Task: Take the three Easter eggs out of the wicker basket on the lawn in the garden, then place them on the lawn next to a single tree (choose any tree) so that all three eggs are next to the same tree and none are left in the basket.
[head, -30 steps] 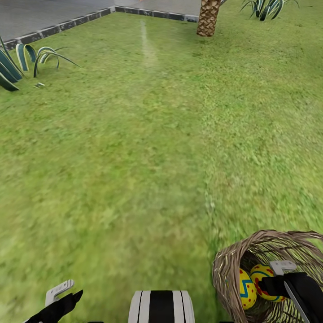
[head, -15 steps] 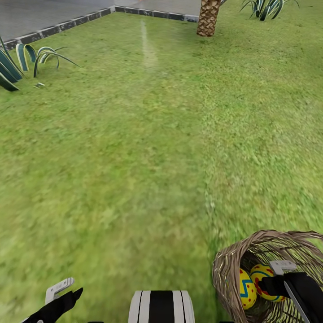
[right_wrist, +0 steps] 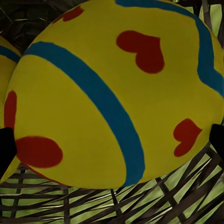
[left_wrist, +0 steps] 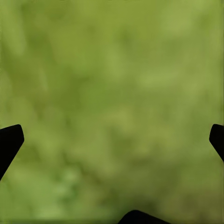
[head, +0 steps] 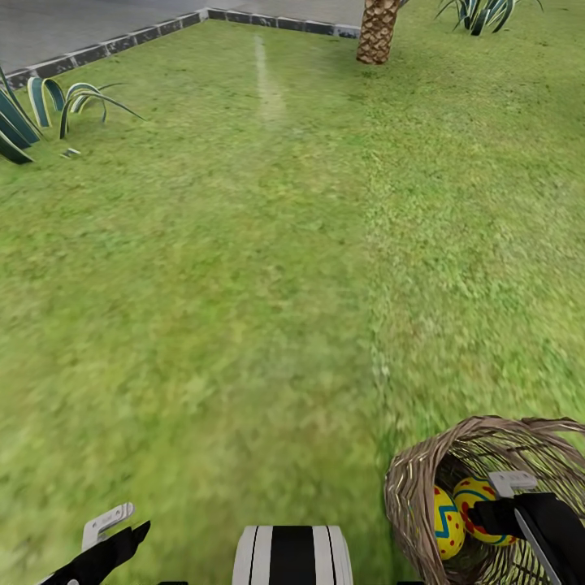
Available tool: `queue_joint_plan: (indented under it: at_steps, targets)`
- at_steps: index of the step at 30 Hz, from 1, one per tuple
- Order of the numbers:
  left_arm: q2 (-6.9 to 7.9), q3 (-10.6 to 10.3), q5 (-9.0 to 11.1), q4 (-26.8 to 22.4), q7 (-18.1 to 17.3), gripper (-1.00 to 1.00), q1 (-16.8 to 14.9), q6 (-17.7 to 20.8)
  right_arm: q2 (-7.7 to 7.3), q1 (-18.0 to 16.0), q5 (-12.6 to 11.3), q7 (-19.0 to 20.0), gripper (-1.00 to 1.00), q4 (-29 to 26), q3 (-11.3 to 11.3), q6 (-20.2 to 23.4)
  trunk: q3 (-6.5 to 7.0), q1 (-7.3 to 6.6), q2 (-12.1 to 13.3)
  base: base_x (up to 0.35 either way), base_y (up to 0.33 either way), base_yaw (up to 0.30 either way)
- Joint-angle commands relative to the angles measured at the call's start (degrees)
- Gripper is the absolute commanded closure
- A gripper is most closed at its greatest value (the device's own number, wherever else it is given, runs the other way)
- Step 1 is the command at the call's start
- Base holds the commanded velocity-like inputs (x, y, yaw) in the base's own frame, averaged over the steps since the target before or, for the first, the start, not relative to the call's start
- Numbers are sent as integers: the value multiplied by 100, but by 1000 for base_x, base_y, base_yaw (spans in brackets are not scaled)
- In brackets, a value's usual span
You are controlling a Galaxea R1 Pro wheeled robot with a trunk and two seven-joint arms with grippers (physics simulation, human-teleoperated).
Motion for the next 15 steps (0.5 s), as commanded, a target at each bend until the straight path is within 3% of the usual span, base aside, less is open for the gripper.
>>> queue_joint_plan:
  at_steps: [1,15]
  targets:
    - [-2,13,32,-2,-18,-100,-2,39,-1,1,114,18,100,-5,-8,22,-4,0,-1,0,0,0]
    - [-2,10,32,30,-11,-100,1,39,8,0,118,14,100,4,6,31,-4,0,-1,0,0,0]
